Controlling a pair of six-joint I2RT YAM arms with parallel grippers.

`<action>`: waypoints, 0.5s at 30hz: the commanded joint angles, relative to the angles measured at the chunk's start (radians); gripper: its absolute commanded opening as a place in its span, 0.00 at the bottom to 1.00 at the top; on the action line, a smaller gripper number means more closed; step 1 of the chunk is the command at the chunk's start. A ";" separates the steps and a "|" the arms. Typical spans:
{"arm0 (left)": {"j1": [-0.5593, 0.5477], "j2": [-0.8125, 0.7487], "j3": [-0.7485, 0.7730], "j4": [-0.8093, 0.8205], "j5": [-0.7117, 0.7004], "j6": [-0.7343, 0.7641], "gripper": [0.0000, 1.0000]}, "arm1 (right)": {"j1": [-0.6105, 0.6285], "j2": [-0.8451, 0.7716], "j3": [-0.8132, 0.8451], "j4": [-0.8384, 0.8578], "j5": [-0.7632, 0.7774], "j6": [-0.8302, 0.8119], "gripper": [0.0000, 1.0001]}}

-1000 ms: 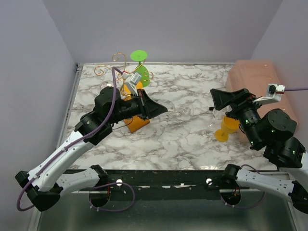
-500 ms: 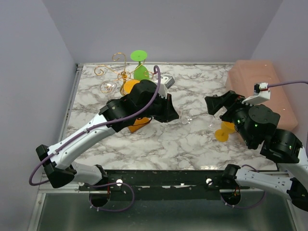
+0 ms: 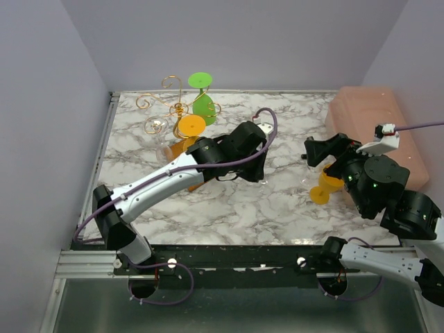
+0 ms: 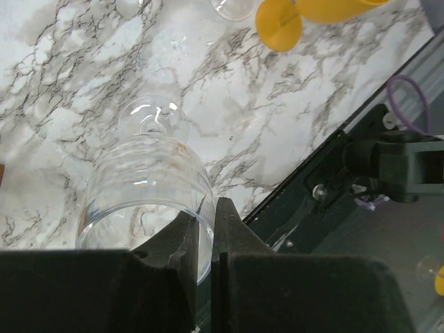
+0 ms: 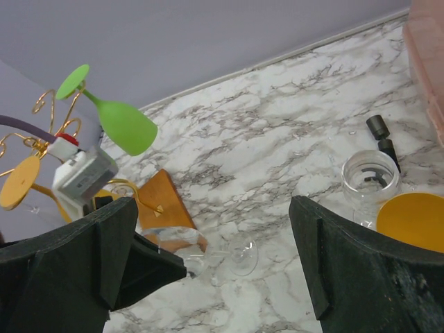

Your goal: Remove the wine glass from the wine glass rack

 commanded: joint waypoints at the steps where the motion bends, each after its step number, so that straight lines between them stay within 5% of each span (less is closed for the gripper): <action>1: -0.026 0.063 0.043 -0.032 -0.087 0.038 0.00 | 0.004 -0.023 -0.022 -0.024 0.050 -0.013 1.00; 15: -0.036 0.163 -0.026 0.014 -0.061 0.050 0.00 | 0.004 -0.049 -0.053 -0.025 0.054 -0.014 1.00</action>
